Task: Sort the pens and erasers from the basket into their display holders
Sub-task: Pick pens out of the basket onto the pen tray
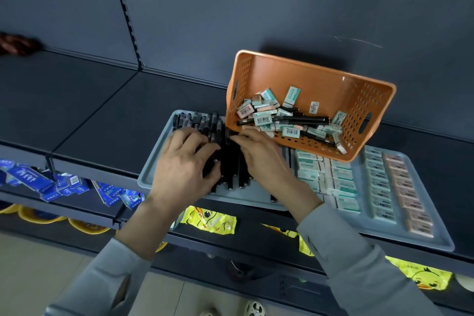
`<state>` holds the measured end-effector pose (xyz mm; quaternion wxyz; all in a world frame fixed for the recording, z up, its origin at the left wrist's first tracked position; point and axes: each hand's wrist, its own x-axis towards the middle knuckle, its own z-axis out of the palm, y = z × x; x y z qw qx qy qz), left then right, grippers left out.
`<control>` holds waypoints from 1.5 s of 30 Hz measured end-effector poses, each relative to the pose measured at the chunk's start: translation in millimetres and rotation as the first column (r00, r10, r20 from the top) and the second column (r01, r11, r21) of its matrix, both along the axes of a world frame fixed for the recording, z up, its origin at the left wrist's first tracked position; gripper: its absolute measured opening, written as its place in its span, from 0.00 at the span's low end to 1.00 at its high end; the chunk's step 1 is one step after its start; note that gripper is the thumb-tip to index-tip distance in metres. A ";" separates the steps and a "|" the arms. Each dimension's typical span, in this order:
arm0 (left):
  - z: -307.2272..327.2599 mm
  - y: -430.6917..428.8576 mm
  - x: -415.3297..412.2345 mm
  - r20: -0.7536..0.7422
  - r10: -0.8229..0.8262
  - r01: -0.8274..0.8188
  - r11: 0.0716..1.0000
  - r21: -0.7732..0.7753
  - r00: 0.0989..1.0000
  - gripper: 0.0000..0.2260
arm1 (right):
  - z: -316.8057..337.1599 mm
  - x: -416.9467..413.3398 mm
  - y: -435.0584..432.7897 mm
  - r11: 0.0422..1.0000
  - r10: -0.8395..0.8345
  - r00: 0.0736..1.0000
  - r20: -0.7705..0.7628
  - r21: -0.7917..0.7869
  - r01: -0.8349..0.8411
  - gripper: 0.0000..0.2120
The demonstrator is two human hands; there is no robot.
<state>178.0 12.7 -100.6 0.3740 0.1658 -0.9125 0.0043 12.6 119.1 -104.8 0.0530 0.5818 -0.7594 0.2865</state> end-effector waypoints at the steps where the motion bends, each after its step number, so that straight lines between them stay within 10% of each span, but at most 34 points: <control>1: -0.9 1.9 4.5 0.017 -0.003 0.002 1.000 0.024 1.000 0.12 | 0.6 -0.9 1.6 1.000 -0.006 1.000 -0.013 -0.011 0.006 0.17; 9: -18.7 1.5 -19.1 0.337 0.087 -0.163 0.966 0.202 0.937 0.31 | -3.1 10.3 16.6 0.982 -0.059 0.986 -0.154 0.168 0.085 0.24; 15: -11.2 -0.3 -21.5 0.313 0.077 -0.145 0.969 0.200 0.947 0.30 | 6.7 13.1 27.4 0.988 -0.069 0.992 -0.106 0.129 0.082 0.21; 20: 24.2 17.1 -63.0 0.061 -0.086 0.074 0.981 0.179 0.994 0.15 | 42.4 -50.8 56.5 0.918 -0.380 0.916 -0.125 0.070 0.391 0.24; 26: 32.3 21.2 -143.3 0.312 -0.158 0.106 0.979 0.176 0.937 0.22 | 57.3 -108.6 55.0 0.813 -0.376 0.907 -0.192 0.400 0.422 0.18; 45: 40.7 20.7 -182.7 0.462 0.166 -0.216 0.975 0.057 0.871 0.13 | 59.4 -111.4 49.0 0.736 -0.452 0.881 -0.138 0.500 0.456 0.10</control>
